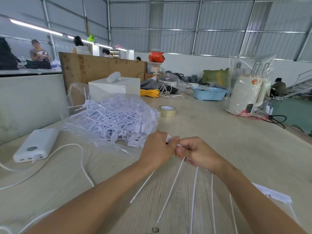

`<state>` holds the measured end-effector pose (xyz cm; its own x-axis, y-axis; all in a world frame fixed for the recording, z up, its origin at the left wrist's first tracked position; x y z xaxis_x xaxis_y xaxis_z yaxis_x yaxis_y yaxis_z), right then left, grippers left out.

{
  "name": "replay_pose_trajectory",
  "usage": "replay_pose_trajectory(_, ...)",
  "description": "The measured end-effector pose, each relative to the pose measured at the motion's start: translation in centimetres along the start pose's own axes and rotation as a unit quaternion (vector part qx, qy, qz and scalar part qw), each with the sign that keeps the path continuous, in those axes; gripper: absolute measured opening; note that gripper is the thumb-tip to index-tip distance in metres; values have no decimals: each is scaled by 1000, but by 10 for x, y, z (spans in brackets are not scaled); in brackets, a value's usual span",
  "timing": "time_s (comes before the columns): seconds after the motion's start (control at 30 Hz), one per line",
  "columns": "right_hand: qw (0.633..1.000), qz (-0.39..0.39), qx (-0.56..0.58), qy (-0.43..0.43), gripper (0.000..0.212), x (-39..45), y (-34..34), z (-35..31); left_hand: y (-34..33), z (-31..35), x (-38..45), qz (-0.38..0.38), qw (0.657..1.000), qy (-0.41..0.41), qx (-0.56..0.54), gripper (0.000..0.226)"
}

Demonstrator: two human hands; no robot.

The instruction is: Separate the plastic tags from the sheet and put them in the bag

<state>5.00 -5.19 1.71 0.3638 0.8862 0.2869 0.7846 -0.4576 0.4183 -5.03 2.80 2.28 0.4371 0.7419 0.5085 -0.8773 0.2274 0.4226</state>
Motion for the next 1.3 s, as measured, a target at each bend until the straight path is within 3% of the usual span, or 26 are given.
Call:
replay_pose_trajectory(0.1,999,12,-11,30,41,2,-1,-2,2,-1,3,-22,997,64,-24,42)
replay_pose_trajectory(0.2,995,15,-70,63,42,6,-2,-2,10,3,5,-96,985,135,-41,34)
replay_pose_trajectory(0.3,985,27,-147,84,44,6,0,4,30,23,1,-215,970,112,-17,32)
replay_pose_trajectory(0.37,986,43,-140,79,41,5,7,7,59,40,4,-259,962,78,-29,38)
replay_pose_trajectory(0.47,993,59,-80,56,37,5,15,9,112,39,31,-219,975,36,10,35)
replay_pose_trajectory(0.53,994,65,-62,59,36,6,13,6,134,15,56,-173,974,4,147,23)
replay_pose_trajectory(0.6,994,56,-59,66,37,5,8,2,132,-15,73,-189,936,-29,297,16)
replay_pose_trajectory(0.67,995,41,-65,69,37,4,2,0,114,-42,82,-209,899,-65,379,12)
replay_pose_trajectory(0.73,995,31,-71,69,37,4,-3,-2,92,-63,92,-181,899,-78,391,12)
replay_pose_trajectory(0.83,994,29,-74,71,38,4,-5,-3,70,-72,111,-65,917,-84,385,22)
replay_pose_trajectory(0.93,995,27,-72,70,39,3,-6,-4,55,-67,124,-7,908,-124,401,36)
replay_pose_trajectory(1.07,996,27,-59,57,35,2,-5,-2,38,-60,111,-104,863,-116,480,31)
replay_pose_trajectory(1.2,999,30,-28,29,24,1,-3,1,42,-32,78,-186,795,-95,570,41)
replay_pose_trajectory(1.23,999,31,-25,27,23,1,-3,1,47,-21,66,-206,789,-69,575,38)
replay_pose_trajectory(1.3,999,32,-21,27,22,0,-3,-1,54,7,51,-164,806,-65,565,17)
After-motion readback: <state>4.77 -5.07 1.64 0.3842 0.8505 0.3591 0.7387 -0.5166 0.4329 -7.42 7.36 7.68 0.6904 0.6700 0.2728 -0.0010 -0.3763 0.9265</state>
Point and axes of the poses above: each hand's wrist, its own x-axis towards the middle knuckle, its own y-axis out of the back of the hand, z = x × y, the point moved 4 cm from there along x, towards the middle knuckle, and after that the axes turned 11 degrees about z, right-handed, at the moved point
